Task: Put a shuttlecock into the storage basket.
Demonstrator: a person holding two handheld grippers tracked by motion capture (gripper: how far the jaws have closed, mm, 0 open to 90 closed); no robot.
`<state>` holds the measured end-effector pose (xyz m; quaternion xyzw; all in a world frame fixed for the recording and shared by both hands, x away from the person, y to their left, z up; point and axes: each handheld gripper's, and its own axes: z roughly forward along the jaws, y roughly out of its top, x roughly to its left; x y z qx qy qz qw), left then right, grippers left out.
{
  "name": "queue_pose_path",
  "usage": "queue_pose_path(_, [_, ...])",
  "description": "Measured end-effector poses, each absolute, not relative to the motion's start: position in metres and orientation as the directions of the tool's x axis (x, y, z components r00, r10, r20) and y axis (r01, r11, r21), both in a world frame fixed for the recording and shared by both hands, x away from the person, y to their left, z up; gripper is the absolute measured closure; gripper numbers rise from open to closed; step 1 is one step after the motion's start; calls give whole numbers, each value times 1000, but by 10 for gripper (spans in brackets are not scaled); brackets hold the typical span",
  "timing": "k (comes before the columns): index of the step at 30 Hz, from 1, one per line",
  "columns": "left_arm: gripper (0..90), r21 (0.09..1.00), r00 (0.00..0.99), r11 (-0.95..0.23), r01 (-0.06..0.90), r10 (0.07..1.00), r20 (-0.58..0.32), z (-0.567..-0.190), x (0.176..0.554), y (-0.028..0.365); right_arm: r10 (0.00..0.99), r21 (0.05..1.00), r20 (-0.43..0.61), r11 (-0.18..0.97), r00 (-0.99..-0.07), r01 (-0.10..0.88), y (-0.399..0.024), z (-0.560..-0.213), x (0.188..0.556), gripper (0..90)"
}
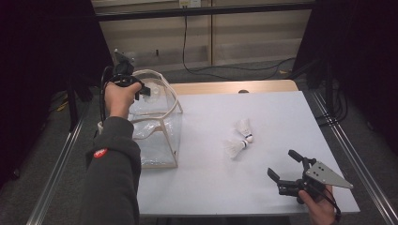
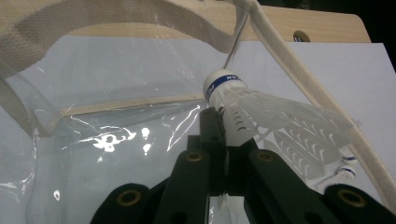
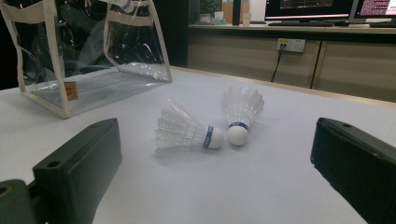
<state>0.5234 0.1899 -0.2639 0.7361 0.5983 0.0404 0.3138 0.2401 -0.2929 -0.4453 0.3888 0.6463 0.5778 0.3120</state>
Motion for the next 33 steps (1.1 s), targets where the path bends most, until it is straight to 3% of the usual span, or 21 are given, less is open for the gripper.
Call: queue_pose_path(33, [891,492,269,-93,865,915,-300,-276,531,187,862,989,45,30,-504,141,-293,-445,240,19])
